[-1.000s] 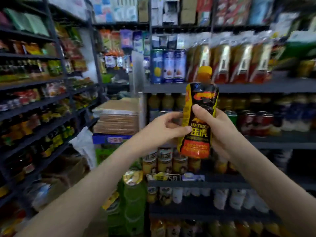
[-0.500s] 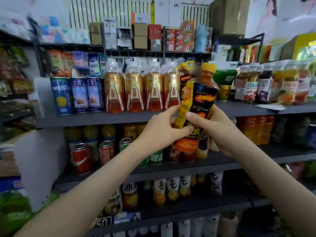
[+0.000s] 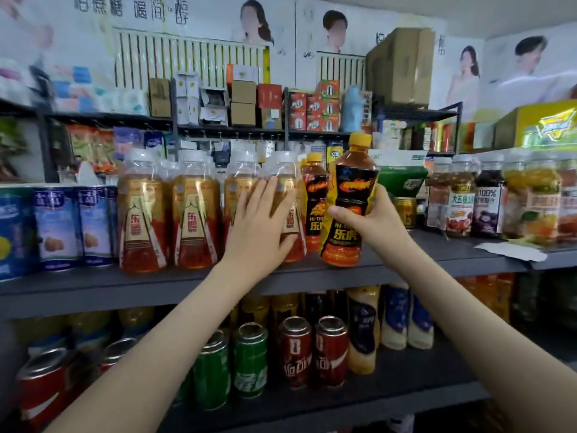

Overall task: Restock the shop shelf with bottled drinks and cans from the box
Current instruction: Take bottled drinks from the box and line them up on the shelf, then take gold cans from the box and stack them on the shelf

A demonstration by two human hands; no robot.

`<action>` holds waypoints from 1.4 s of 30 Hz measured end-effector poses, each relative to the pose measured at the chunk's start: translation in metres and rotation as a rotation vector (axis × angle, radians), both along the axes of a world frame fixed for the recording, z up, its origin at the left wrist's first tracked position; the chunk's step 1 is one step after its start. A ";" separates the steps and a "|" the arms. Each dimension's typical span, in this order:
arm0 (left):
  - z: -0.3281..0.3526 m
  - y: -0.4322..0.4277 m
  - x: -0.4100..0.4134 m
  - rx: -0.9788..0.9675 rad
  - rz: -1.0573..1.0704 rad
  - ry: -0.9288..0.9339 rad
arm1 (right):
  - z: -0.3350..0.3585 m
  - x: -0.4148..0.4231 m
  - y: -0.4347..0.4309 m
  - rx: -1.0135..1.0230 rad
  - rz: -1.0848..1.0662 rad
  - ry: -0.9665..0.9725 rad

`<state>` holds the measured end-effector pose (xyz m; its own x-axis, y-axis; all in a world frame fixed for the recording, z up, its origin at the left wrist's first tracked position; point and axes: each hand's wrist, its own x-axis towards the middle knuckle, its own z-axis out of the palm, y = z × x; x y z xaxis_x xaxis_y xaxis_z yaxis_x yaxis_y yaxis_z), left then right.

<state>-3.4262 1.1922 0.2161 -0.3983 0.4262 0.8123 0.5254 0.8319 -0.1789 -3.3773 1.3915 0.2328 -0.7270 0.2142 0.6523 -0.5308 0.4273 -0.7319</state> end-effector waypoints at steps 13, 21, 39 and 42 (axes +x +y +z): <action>-0.011 0.007 -0.029 -0.059 0.167 0.059 | -0.026 -0.061 0.008 0.361 0.134 0.081; -0.009 0.008 -0.024 -0.094 0.221 0.002 | -0.023 -0.069 0.024 0.442 0.279 0.010; -0.193 -0.136 0.158 0.339 0.427 -0.236 | -0.175 0.062 -0.183 0.653 0.438 0.243; -0.237 -0.205 0.213 0.362 0.642 -0.392 | -0.216 0.083 -0.264 0.713 0.617 0.152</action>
<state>-3.2137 0.9876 -0.0214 -0.7569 -0.2413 0.6074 -0.1024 0.9617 0.2544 -3.2946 1.1279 0.0169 -0.4758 -0.6627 0.5783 -0.8795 0.3591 -0.3121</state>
